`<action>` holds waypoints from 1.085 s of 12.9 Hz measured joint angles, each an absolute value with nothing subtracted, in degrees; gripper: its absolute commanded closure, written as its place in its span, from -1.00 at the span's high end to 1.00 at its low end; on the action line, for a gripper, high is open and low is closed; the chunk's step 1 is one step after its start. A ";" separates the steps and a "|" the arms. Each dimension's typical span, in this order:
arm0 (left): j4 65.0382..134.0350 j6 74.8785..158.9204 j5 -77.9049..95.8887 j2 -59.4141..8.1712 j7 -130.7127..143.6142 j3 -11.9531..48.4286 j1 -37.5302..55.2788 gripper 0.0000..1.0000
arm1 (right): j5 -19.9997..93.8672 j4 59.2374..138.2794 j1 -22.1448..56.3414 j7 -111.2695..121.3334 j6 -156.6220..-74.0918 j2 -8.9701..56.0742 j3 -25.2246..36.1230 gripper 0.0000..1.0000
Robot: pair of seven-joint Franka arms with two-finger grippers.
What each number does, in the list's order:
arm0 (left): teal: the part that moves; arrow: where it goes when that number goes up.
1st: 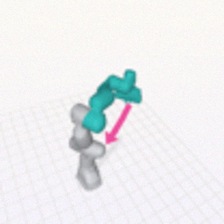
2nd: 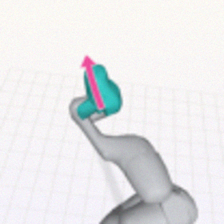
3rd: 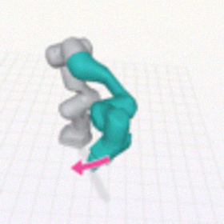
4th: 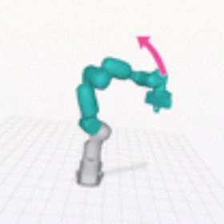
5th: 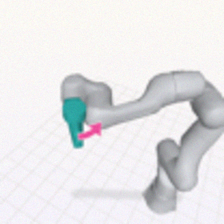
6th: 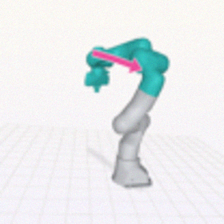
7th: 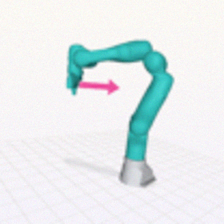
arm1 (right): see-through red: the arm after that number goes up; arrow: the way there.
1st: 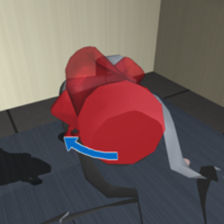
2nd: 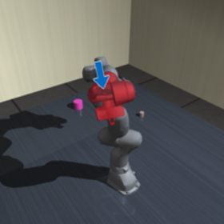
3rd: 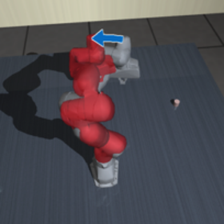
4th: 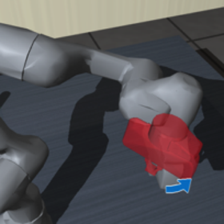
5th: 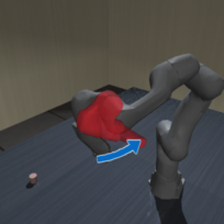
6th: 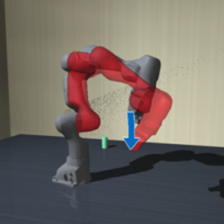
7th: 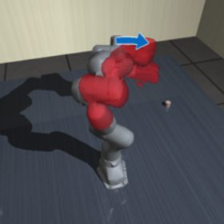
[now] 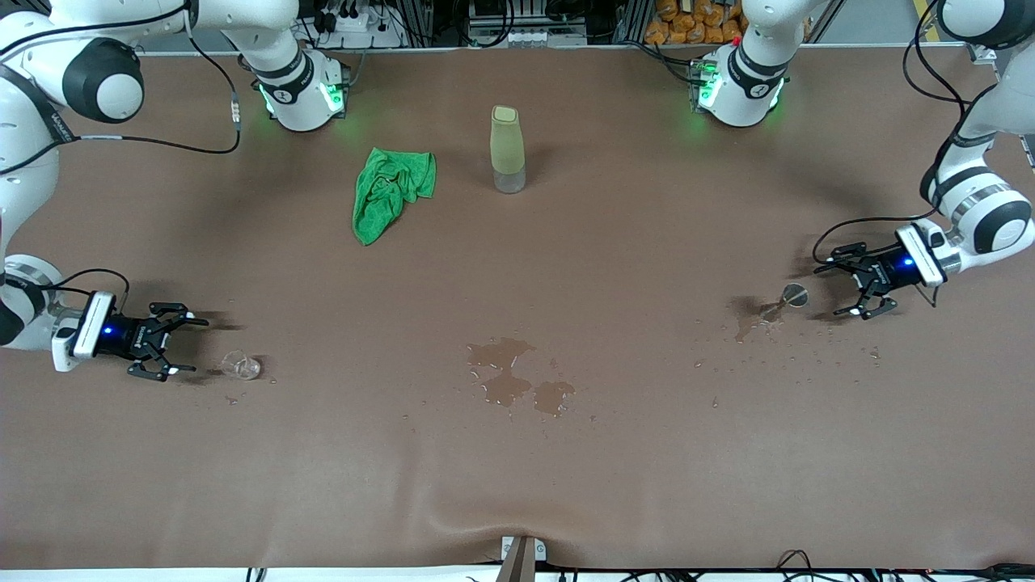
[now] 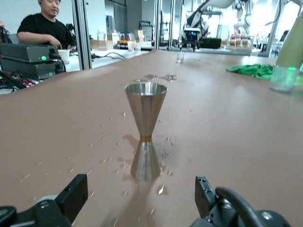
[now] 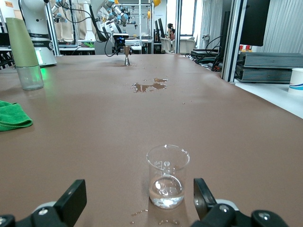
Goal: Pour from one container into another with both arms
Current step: 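Close the right gripper on the beaker while the left gripper grips the jigger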
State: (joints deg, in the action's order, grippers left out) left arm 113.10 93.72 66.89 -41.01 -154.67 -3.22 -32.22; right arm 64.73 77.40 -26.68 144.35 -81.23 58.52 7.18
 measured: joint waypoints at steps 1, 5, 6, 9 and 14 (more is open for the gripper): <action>113.86 92.85 67.92 -41.06 -154.98 -3.18 -31.74 1.00 | 66.29 77.40 -26.74 144.37 -81.32 59.25 7.18 1.00; 115.08 90.77 69.13 -41.66 -155.39 -3.15 -30.62 1.00 | 71.69 77.20 -26.82 144.64 -83.78 61.84 7.17 1.00; 115.10 90.24 69.49 -41.91 -155.60 -3.15 -30.61 1.00 | 72.67 77.14 -26.83 144.64 -84.23 62.16 7.17 1.00; 115.35 89.07 72.21 -43.33 -156.33 -3.11 -29.81 1.00 | 73.87 77.12 -26.83 144.64 -85.28 62.41 6.97 1.00; 115.35 88.85 75.55 -44.56 -156.36 -3.06 -26.58 1.00 | 73.90 77.12 -26.40 145.64 -85.34 63.27 6.17 1.00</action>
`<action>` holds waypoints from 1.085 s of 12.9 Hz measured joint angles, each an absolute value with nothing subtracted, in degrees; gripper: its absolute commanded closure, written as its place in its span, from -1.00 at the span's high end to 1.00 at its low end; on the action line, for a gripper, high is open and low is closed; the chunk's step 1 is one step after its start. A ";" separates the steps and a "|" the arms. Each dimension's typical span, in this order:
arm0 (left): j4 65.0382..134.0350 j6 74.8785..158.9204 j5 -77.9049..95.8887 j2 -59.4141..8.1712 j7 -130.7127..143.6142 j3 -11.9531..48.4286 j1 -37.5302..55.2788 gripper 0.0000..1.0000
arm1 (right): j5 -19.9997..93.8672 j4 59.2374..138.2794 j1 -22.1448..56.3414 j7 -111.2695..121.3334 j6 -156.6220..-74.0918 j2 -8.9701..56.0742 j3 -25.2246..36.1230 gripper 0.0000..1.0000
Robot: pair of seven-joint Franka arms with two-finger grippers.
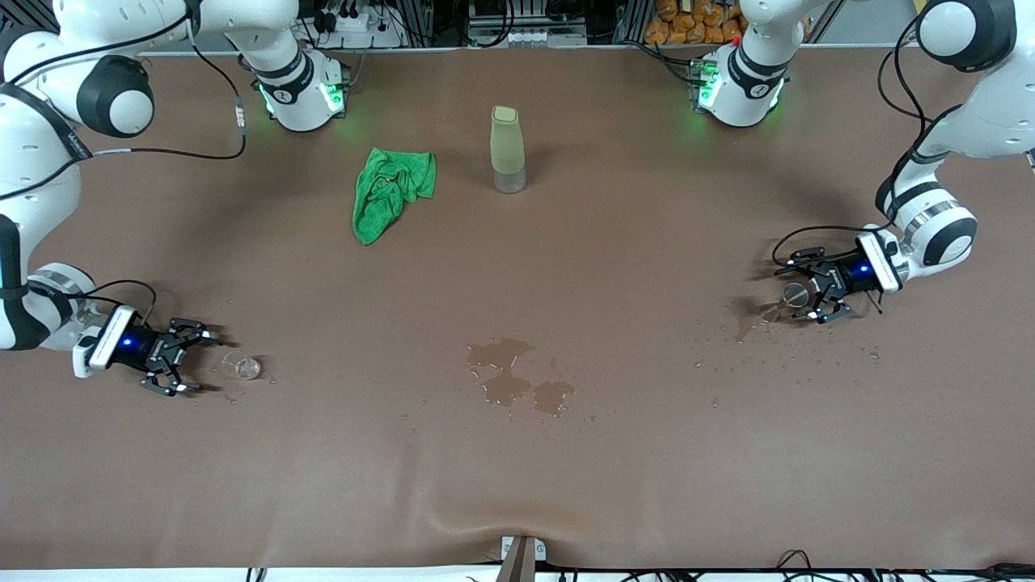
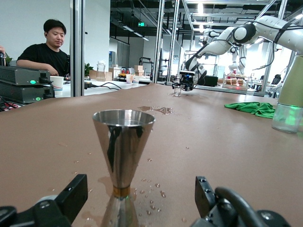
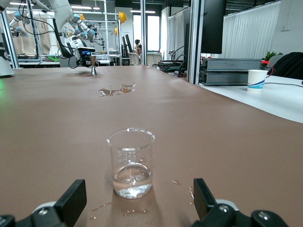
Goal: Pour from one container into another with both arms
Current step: 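Close the right gripper on the beaker while the left gripper grips the jigger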
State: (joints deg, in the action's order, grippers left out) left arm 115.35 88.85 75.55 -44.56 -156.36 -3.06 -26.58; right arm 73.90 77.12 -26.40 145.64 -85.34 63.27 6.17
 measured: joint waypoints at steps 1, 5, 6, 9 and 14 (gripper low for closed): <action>115.35 88.84 76.27 -44.68 -156.36 -3.06 -26.11 1.00 | 73.90 77.13 -26.05 146.46 -85.21 63.41 6.07 1.00; 115.11 88.86 78.53 -45.10 -156.36 -3.07 -25.34 1.00 | 73.90 77.17 -25.14 147.96 -84.81 63.59 5.96 1.00; 115.08 88.87 79.29 -45.13 -156.38 -3.11 -25.33 1.00 | 73.90 77.20 -24.99 148.08 -84.49 63.60 5.95 1.00; 114.98 88.93 80.21 -45.15 -156.42 -3.21 -25.33 0.96 | 73.90 77.54 -24.28 148.78 -83.63 63.69 5.93 1.00; 114.98 89.28 80.22 -45.77 -156.50 -3.30 -25.34 0.27 | 73.77 77.65 -23.26 150.03 -83.18 63.72 5.93 1.00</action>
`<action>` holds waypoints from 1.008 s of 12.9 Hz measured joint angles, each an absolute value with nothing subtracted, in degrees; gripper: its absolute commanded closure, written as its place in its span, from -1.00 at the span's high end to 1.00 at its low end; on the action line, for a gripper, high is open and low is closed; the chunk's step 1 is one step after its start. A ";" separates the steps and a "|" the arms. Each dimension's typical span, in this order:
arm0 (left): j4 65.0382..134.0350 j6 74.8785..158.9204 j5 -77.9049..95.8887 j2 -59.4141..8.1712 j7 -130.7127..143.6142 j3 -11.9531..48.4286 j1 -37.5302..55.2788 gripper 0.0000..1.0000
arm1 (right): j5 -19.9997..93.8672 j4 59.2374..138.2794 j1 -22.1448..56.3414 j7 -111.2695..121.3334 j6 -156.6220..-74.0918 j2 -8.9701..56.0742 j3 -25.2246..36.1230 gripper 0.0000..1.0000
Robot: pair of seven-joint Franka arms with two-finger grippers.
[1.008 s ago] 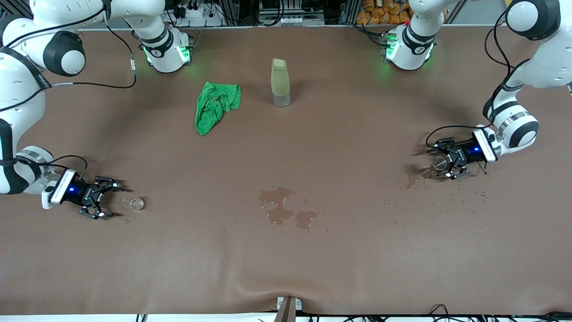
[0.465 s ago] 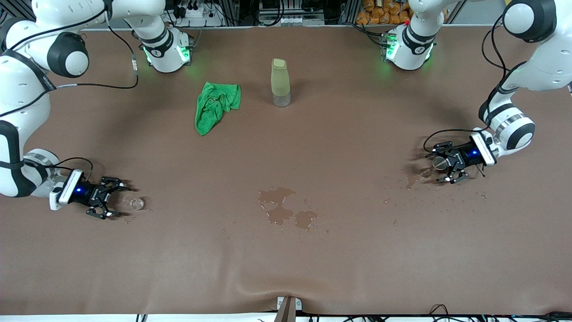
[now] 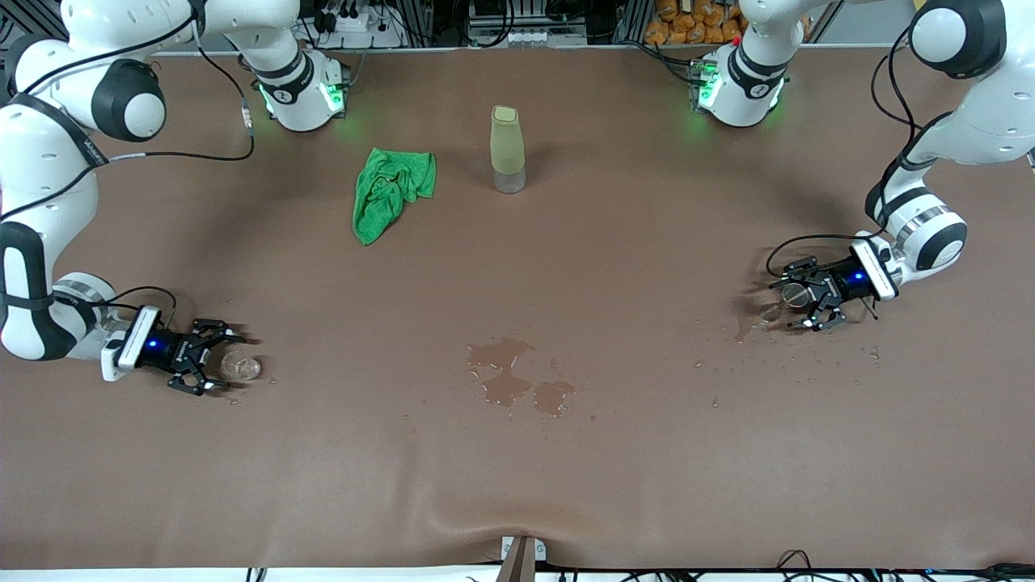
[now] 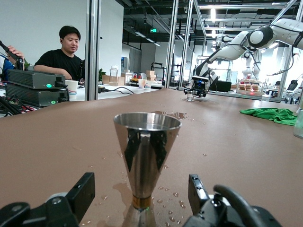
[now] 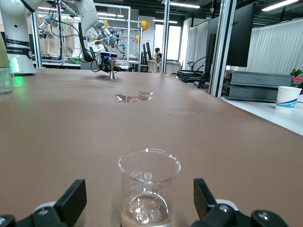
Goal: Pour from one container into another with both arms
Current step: 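Close the right gripper on the beaker while the left gripper grips the jigger, then lift the beaker with the right gripper while the left gripper lifts the jigger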
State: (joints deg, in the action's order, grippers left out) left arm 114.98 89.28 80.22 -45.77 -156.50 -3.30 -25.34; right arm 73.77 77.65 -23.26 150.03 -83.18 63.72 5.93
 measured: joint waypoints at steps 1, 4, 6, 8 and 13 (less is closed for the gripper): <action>114.98 89.30 80.22 -46.02 -156.58 -3.30 -25.34 0.14 | 73.76 77.66 -23.06 150.17 -83.07 63.73 5.93 1.00; 114.93 89.31 80.22 -46.50 -156.78 -3.30 -25.34 -0.23 | 73.74 77.69 -22.45 150.27 -83.05 63.74 5.92 1.00; 114.85 89.31 80.22 -46.55 -156.78 -3.30 -25.33 -0.49 | 73.72 77.94 -22.06 150.28 -83.01 63.80 5.92 1.00; 114.81 89.31 80.40 -46.56 -156.78 -3.30 -25.33 -0.74 | 73.72 78.15 -21.87 150.30 -83.01 63.95 5.92 1.00; 114.74 89.25 81.72 -46.61 -155.92 -3.24 -24.96 -1.00 | 73.72 78.69 -21.75 150.35 -83.00 64.05 5.94 1.00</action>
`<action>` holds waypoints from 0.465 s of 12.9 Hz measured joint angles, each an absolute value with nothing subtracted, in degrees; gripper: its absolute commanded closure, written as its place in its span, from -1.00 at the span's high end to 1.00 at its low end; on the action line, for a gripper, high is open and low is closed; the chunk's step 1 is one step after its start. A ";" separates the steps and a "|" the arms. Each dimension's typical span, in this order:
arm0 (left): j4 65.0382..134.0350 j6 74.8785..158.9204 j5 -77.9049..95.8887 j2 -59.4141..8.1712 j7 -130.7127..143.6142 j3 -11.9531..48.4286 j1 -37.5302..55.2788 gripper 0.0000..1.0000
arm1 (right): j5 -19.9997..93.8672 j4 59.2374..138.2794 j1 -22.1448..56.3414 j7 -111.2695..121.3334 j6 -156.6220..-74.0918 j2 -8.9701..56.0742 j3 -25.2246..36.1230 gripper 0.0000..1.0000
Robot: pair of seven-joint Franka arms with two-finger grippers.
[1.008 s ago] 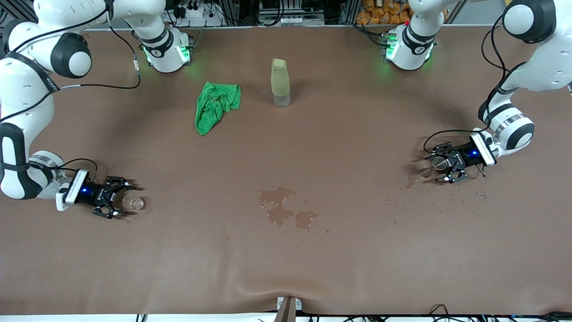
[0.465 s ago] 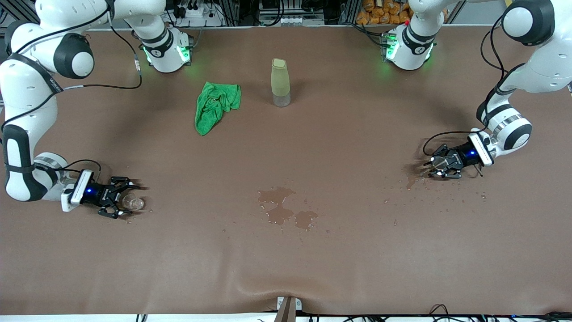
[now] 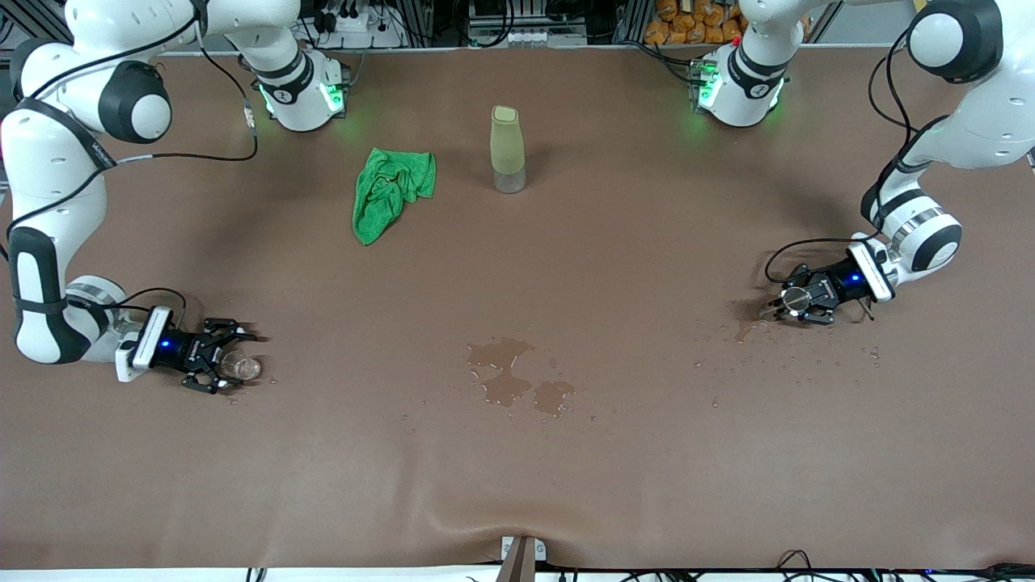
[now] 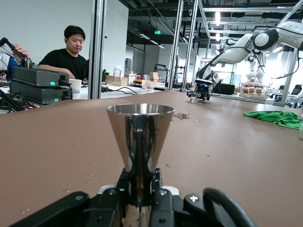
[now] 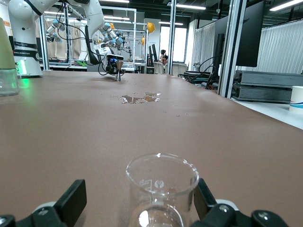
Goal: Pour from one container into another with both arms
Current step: 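Lift the beaker with the right gripper while the left gripper lifts the jigger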
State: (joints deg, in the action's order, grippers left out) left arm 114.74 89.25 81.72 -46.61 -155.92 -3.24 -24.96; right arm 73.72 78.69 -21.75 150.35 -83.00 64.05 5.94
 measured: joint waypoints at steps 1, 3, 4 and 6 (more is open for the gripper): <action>114.72 89.24 82.01 -46.61 -155.87 -3.21 -24.77 -1.00 | 73.72 78.82 -21.69 150.36 -83.00 64.10 5.94 1.00; 113.72 88.93 82.30 -46.43 -155.98 -3.11 -24.04 -1.00 | 73.72 78.89 -21.59 150.37 -82.99 64.16 5.93 1.00; 112.60 88.78 82.31 -45.86 -155.95 -3.08 -23.25 -1.00 | 73.73 78.91 -21.58 150.37 -82.99 64.18 5.93 1.00; 110.96 88.80 82.32 -43.32 -155.11 -3.12 -21.04 -1.00 | 73.75 78.94 -21.57 150.37 -82.99 64.32 5.92 1.00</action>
State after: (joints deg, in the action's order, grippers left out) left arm 110.96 88.80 82.32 -43.32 -155.11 -3.12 -21.04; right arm 73.75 78.94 -21.57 150.37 -82.99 64.32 5.92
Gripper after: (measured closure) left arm 0.793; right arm 0.000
